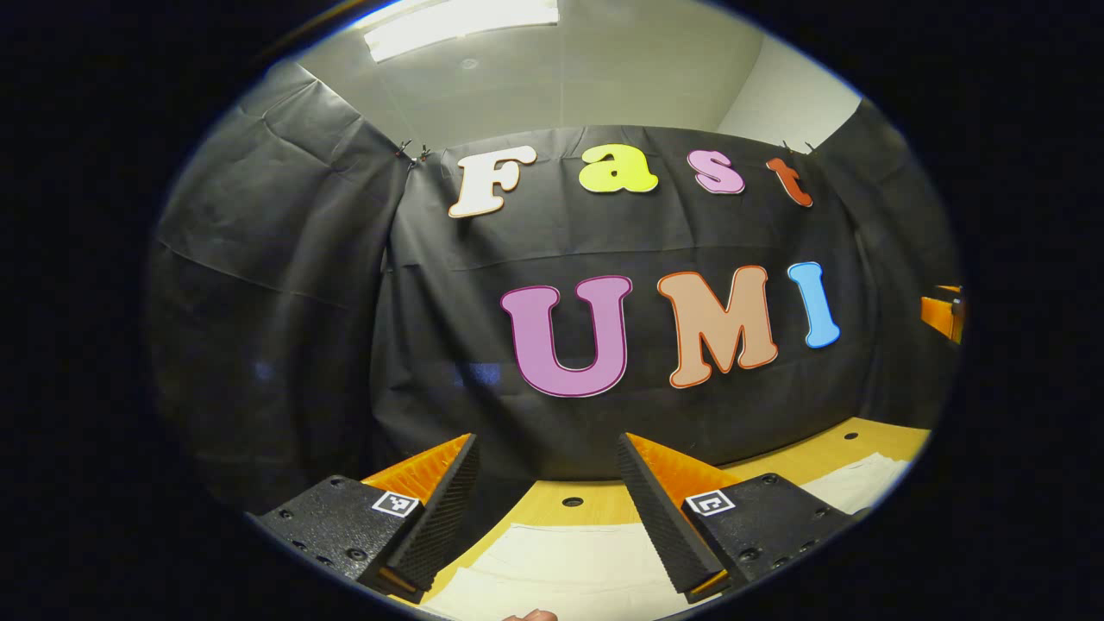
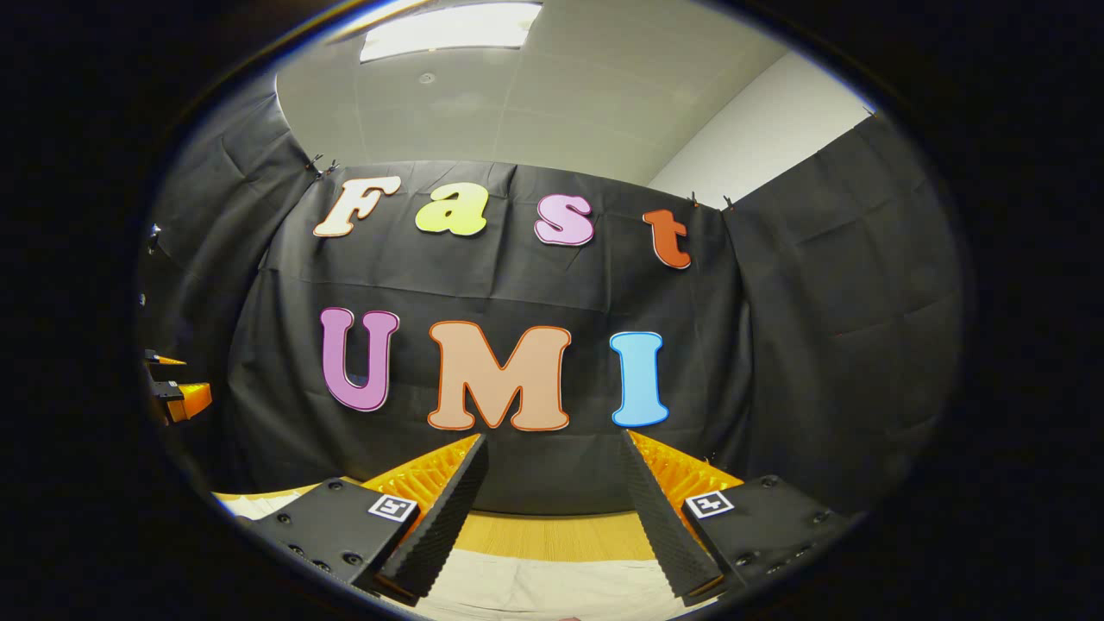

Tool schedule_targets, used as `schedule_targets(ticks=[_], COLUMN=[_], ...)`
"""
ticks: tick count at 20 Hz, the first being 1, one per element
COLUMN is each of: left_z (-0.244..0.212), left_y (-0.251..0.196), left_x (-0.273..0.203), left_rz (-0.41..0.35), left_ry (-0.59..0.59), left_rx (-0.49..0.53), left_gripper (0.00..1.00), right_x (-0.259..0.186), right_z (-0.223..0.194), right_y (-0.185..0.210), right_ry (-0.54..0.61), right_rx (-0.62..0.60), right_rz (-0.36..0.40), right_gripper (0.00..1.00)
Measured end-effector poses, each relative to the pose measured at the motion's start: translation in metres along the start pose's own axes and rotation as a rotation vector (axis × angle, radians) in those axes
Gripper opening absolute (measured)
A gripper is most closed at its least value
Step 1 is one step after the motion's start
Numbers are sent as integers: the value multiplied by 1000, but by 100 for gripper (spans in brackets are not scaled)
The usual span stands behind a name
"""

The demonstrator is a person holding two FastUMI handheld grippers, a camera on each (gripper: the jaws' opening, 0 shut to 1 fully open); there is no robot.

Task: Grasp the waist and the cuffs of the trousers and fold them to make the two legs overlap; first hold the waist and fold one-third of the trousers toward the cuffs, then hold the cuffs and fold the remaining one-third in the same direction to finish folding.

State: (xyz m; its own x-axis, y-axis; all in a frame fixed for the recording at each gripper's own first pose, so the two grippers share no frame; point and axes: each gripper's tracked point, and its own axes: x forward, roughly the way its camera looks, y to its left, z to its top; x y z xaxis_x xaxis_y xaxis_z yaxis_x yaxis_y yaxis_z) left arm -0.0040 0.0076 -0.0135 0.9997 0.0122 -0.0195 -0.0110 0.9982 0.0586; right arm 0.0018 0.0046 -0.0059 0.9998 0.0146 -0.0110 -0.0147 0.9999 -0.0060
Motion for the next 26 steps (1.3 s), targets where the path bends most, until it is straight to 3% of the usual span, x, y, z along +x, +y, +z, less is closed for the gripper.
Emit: schedule_targets(ticks=[10,14,19,26], left_z=[-29,-48,-93,-191], left_y=[2,4,-6,-8], left_x=[-10,-18,-41,-89], left_rz=[-13,-53,-205,-378], left_ry=[43,71,149,334], left_rx=[77,219,477,685], left_gripper=[94,95,96,96], right_x=[3,4,4,2], right_z=[-12,-19,-31,-51], right_y=[3,7,13,10], right_ry=[13,26,51,88], right_rx=[-2,-1,4,3], right_rz=[9,24,40,43], right_gripper=[97,97,97,97])
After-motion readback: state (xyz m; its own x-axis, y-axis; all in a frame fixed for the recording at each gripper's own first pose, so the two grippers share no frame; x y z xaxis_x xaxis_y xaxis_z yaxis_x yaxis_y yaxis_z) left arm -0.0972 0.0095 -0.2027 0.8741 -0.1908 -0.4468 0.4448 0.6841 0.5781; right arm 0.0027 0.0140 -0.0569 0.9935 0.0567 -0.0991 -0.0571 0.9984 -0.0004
